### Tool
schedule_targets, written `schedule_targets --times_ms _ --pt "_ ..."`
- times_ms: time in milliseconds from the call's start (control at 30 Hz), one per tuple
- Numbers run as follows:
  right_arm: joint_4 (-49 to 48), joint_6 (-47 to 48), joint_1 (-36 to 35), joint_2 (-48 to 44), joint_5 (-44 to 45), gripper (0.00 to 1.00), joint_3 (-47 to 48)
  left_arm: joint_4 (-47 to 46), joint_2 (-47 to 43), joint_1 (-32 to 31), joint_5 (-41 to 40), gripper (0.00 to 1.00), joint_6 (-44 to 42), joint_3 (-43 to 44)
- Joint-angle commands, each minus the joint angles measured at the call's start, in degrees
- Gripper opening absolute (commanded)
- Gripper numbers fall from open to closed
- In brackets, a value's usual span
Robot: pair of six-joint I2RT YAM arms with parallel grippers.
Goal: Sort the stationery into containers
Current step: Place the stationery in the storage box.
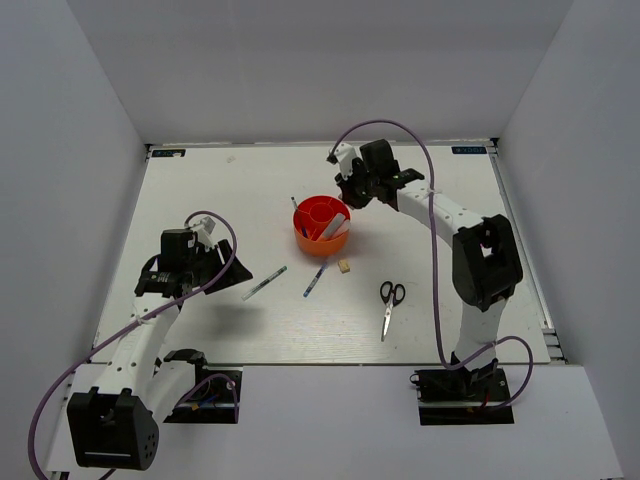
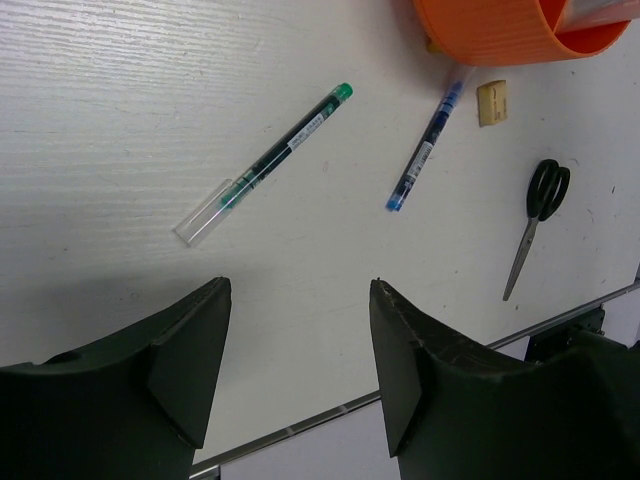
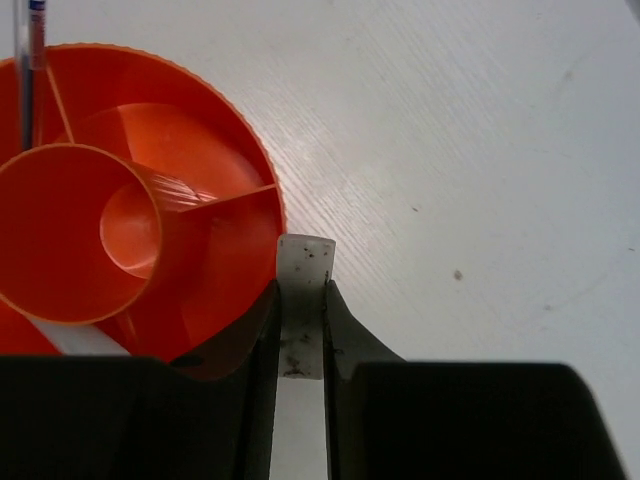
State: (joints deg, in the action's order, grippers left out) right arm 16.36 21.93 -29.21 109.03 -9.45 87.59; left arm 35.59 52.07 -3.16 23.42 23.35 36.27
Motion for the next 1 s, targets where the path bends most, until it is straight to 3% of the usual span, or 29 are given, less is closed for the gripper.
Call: schedule_targets --times_ms 0,467,533,567,633,733,967 --pt "-0.9 -2.3 0.2 0.2 -6.8 0.0 2.8 -0.3 -0.3 0.3 1.3 0.68 -0.7 0.0" --pt "-1.4 -6.2 -0.1 0.1 -11.2 0.0 0.5 -0.4 -0.4 0.1 1.5 0.68 -0.8 -0.1" --pt "-1.5 -6.8 -0.1 1.3 -10.7 0.1 0.9 -0.3 -0.3 0.3 1.5 0.68 -0.7 -0.1" --pt "-1.3 -7.4 0.1 1.4 -10.6 0.23 0.9 -0.3 -0.3 0.2 1.6 0.68 -0.7 -0.1" --pt "-1.4 -7.6 0.2 1.1 -10.4 0.34 0.9 -0.5 -0.3 0.2 1.5 0.68 -0.7 0.0" --pt "-1.2 -8.0 0.2 0.4 -10.2 0.41 0.5 -0.4 -0.3 0.2 1.5 0.68 -0.8 0.0" --pt "-2.2 -9.3 0.5 -2.3 -7.9 0.44 -0.8 -0.5 -0.3 0.2 1.5 0.68 -0.8 -0.1"
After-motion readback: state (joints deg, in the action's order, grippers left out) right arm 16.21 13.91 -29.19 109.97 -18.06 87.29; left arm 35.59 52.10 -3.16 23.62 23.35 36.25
